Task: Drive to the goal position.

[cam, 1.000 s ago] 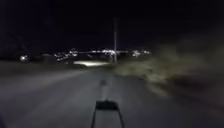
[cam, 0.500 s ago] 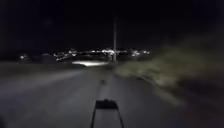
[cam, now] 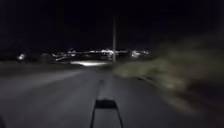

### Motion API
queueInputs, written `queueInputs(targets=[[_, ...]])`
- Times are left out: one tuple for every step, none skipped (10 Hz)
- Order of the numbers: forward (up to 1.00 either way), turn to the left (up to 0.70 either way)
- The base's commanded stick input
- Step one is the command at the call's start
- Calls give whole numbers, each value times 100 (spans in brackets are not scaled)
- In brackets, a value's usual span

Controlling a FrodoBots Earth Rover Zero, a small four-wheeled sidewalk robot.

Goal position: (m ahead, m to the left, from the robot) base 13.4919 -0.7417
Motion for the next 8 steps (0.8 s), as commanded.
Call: queueInputs(targets=[[70, 0], [70, 0], [70, 0], [70, 0], [70, 0], [70, 8], [70, 25], [70, 27]])
